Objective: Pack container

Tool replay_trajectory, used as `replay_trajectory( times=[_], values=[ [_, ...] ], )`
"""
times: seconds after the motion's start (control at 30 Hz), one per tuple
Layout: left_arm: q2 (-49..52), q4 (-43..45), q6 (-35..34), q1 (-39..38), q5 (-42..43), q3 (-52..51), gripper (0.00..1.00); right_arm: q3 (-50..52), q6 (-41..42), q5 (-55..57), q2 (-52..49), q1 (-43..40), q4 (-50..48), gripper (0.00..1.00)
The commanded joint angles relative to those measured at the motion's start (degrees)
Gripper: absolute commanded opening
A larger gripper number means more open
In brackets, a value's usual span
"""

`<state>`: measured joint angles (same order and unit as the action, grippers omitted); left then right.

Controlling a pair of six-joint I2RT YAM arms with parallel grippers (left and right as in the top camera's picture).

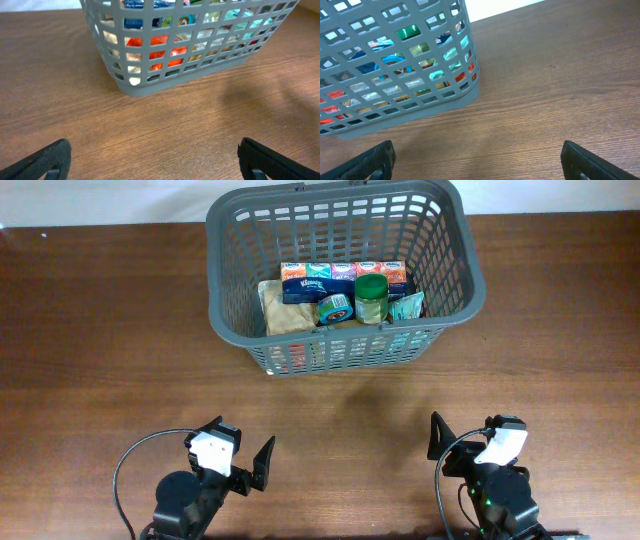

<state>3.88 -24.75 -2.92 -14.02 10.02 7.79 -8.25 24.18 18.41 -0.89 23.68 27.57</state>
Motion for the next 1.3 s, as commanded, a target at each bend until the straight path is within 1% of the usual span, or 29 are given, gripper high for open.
replay_trajectory(
  times=[0.0,0.97,1.27],
  values=[
    [-1.38,0.28,-0.72,-0.57,-1.27,-0.57,0.99,0.44,-0.13,0.28,0.7,0.26,0.04,0.99],
    [-1.22,0.26,-0.72,-0.57,-1.27,-0.57,0.99,0.44,-0.13,0.28,0.7,0.26,0.04,0.99],
    [-3.63,0.33,-0.72,-0.57,-1.27,-0.59,0.99,0.44,-0.13,0.28,0.7,0.26,0.04,0.99]
  ],
)
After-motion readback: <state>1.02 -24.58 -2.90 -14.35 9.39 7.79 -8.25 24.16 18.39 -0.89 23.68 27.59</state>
